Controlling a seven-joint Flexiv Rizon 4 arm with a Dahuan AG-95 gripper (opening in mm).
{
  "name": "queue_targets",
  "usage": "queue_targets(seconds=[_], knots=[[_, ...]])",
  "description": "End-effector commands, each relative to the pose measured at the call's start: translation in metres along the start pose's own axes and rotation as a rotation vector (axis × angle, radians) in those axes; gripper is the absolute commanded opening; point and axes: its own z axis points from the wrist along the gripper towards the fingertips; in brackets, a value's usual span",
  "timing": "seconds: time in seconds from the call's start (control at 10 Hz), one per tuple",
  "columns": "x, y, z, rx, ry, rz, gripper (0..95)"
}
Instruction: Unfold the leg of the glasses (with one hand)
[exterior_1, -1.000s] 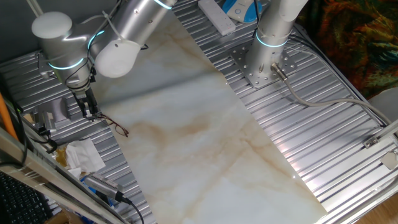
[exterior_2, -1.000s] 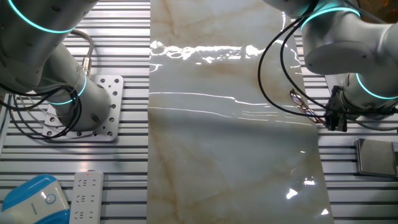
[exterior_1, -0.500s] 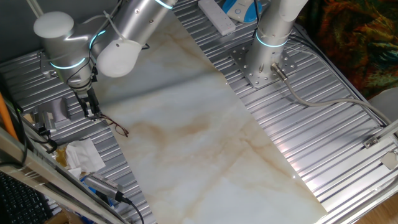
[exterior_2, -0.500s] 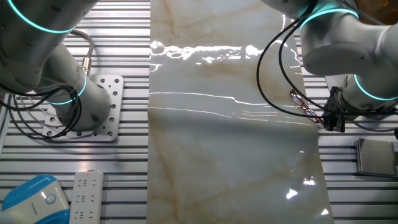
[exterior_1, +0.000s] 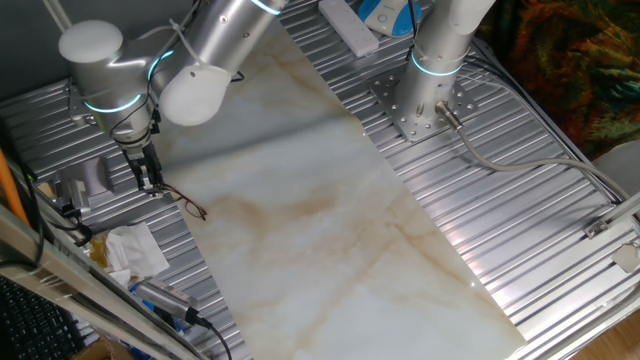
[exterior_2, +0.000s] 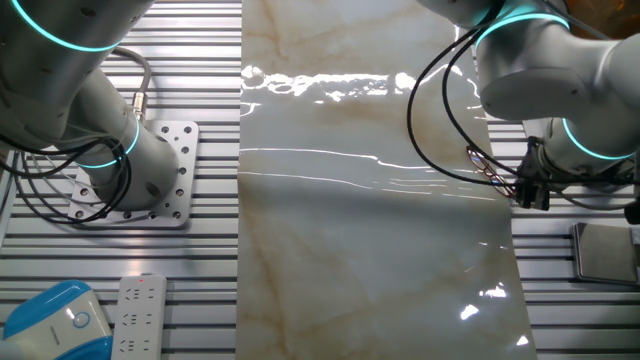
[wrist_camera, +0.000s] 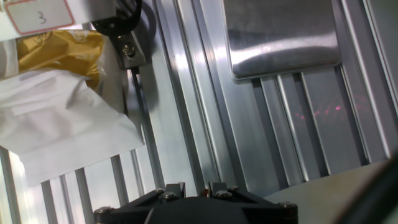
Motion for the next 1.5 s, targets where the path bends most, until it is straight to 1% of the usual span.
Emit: queue_targets(seconds=[0.1, 0.2, 0.5, 1.5], knots=[[0.0009, 0.0003, -0.0002, -0.001, 0.006, 0.006, 19.0], [0.001, 0.0001, -0.0001, 0.001, 0.013, 0.008, 0.0], [0.0012, 0.0, 0.0, 0.005, 0.027, 0.002, 0.0], [0.0012, 0.0, 0.0, 0.005, 0.027, 0.002, 0.0]])
